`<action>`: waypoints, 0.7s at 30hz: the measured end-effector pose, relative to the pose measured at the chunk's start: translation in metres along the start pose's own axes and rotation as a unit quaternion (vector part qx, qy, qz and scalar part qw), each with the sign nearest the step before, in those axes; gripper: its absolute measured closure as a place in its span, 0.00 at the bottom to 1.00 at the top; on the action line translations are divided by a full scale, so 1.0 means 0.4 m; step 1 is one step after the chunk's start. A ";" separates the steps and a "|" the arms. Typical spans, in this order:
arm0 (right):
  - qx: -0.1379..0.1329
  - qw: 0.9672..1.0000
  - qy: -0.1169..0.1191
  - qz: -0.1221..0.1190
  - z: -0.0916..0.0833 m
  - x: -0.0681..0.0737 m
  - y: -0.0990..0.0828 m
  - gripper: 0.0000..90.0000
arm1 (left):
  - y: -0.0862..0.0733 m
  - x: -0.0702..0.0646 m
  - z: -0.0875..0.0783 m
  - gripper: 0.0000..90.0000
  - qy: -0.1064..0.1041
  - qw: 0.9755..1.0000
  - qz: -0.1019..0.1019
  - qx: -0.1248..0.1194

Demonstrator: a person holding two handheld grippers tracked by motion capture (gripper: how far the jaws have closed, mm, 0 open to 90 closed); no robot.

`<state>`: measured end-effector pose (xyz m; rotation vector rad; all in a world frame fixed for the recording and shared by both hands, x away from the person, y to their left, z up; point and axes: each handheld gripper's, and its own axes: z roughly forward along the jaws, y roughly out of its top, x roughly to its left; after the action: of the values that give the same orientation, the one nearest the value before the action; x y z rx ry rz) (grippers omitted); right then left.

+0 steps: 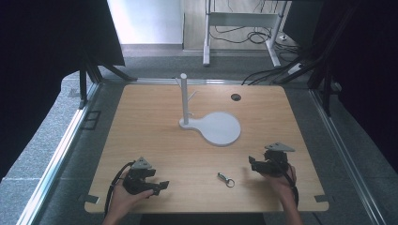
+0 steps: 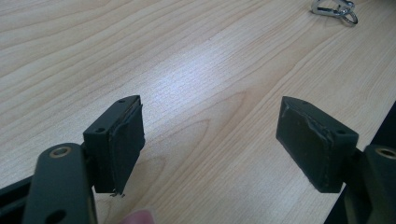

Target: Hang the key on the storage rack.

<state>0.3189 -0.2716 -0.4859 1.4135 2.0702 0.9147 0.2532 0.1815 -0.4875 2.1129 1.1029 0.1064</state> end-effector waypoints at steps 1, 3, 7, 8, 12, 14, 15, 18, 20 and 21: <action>-0.006 1.000 0.003 0.001 -0.009 -0.005 -0.002 0.19 | 0.000 0.000 -0.001 0.27 0.000 1.000 0.000 -0.001; -0.011 1.000 0.018 0.009 -0.025 -0.017 -0.002 0.19 | 0.001 0.000 -0.004 0.27 0.000 1.000 0.000 -0.003; -0.039 0.998 0.055 0.014 -0.068 -0.028 0.010 0.22 | 0.000 0.005 -0.007 0.27 0.001 1.000 -0.001 -0.003; -0.042 0.998 0.051 0.007 -0.075 -0.027 0.013 0.22 | 0.000 0.004 -0.007 0.27 0.001 1.000 -0.002 -0.004; -0.045 0.998 0.046 -0.012 -0.086 -0.017 0.016 0.25 | 0.001 0.002 -0.010 0.27 0.001 1.000 -0.001 -0.006; -0.041 0.998 0.049 -0.014 -0.083 -0.015 0.015 0.26 | 0.001 0.002 -0.011 0.27 0.000 1.000 0.000 -0.006; -0.039 0.998 0.046 -0.015 -0.082 -0.014 0.014 0.27 | 0.001 0.002 -0.011 0.27 0.000 1.000 0.000 -0.006; -0.030 0.999 0.041 -0.012 -0.083 -0.017 0.010 0.30 | 0.000 0.004 -0.011 0.27 -0.003 1.000 -0.001 -0.007; -0.027 0.999 0.039 -0.007 -0.082 -0.022 0.008 0.32 | -0.001 0.007 -0.009 0.27 -0.006 1.000 -0.002 -0.006; -0.026 0.999 0.039 -0.004 -0.082 -0.025 0.007 0.32 | -0.001 0.007 -0.006 0.27 -0.006 1.000 -0.003 -0.006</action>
<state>0.3015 -0.2886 -0.4619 1.3620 2.0907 1.0280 0.2536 0.1853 -0.4868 2.0973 1.0996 0.0980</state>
